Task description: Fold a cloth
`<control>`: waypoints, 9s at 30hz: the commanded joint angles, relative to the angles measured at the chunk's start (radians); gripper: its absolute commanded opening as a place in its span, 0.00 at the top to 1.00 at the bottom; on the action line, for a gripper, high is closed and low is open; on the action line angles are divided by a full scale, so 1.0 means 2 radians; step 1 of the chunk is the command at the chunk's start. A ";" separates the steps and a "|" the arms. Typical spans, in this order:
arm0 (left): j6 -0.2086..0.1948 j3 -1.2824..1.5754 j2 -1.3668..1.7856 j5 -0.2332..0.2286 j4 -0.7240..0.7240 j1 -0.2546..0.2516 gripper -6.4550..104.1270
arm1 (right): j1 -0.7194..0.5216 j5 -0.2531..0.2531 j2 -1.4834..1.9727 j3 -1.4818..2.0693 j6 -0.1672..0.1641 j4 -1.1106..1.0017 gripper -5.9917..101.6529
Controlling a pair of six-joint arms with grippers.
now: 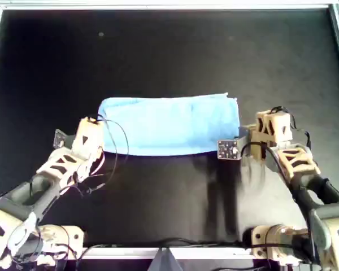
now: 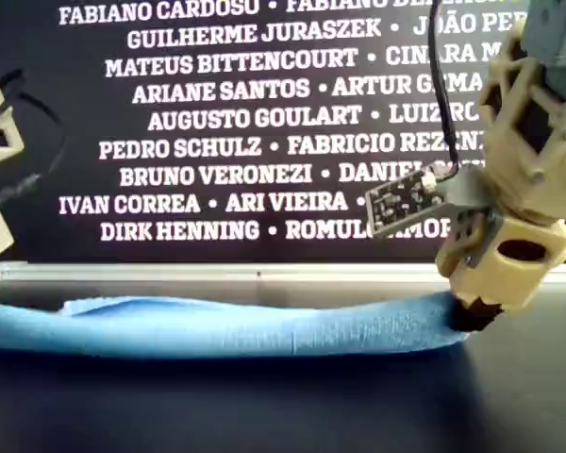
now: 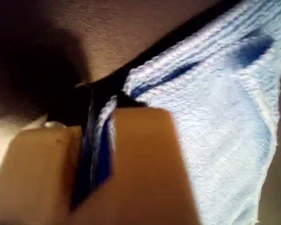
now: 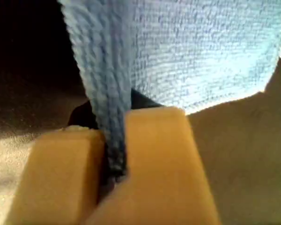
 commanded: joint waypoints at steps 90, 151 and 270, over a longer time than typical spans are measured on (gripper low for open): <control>0.015 0.364 0.674 0.003 0.059 0.142 0.35 | -0.046 -0.011 0.242 0.241 -0.093 -0.051 0.29; 0.015 0.364 0.668 0.003 0.059 0.141 0.34 | 0.002 -0.011 -0.033 0.021 -0.046 -0.049 0.96; 0.015 0.364 0.676 -0.005 0.061 0.143 0.35 | -0.161 0.087 0.719 0.426 -0.056 -0.037 0.94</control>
